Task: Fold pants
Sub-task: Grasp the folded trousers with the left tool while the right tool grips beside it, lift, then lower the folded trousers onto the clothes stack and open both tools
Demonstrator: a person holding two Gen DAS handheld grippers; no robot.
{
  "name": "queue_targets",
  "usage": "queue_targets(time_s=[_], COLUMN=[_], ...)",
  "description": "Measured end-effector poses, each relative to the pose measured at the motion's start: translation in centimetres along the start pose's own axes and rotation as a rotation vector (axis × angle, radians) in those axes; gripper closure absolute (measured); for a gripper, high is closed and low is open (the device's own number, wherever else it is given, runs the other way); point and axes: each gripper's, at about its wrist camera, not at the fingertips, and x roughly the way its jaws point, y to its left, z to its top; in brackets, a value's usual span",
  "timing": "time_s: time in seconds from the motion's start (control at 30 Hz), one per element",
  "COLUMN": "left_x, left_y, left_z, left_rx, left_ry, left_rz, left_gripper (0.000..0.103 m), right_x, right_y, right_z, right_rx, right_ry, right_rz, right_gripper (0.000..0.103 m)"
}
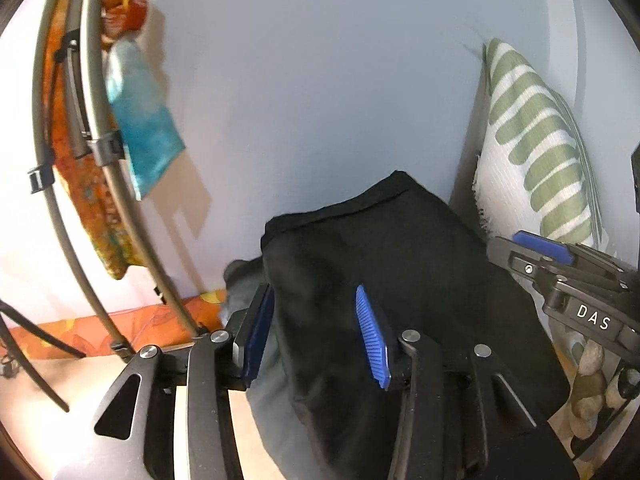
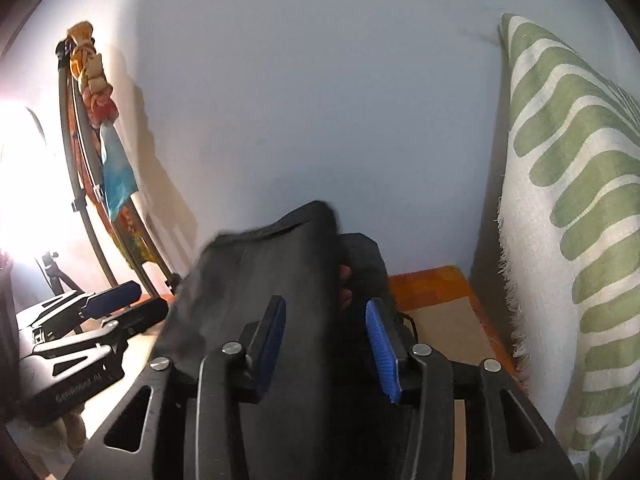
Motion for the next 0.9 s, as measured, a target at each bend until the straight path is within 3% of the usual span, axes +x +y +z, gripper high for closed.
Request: queue_targets(time_s=[0.07, 0.47, 0.57, 0.8, 0.9], left_x=[-0.5, -4.6, -5.7, -9.4, -11.0], left_y=[0.3, 0.3, 0.5, 0.6, 0.7], left_z=[0.1, -0.6, -0.9, -1.7, -2.2], left_rx=[-0.002, 0.013, 0.004, -0.005, -0.015], left_ry=[-0.004, -0.027, -0.029, -0.055, -0.062], left_rz=[-0.001, -0.032, -0.04, -0.059, -0.073], left_gripper=[0.062, 0.062, 0.062, 0.055, 0.051], right_x=[-0.3, -3.0, -4.4, -7.9, -9.5], right_y=[0.0, 2.0, 2.6, 3.8, 4.1], right_z=[0.1, 0.5, 0.6, 0.2, -0.3], right_rx=[-0.005, -0.057, -0.076, -0.102, -0.095], right_ry=[-0.007, -0.029, -0.045, -0.068, -0.075], right_rz=[-0.018, -0.016, -0.032, -0.046, -0.04], right_gripper=[0.05, 0.043, 0.031, 0.029, 0.021])
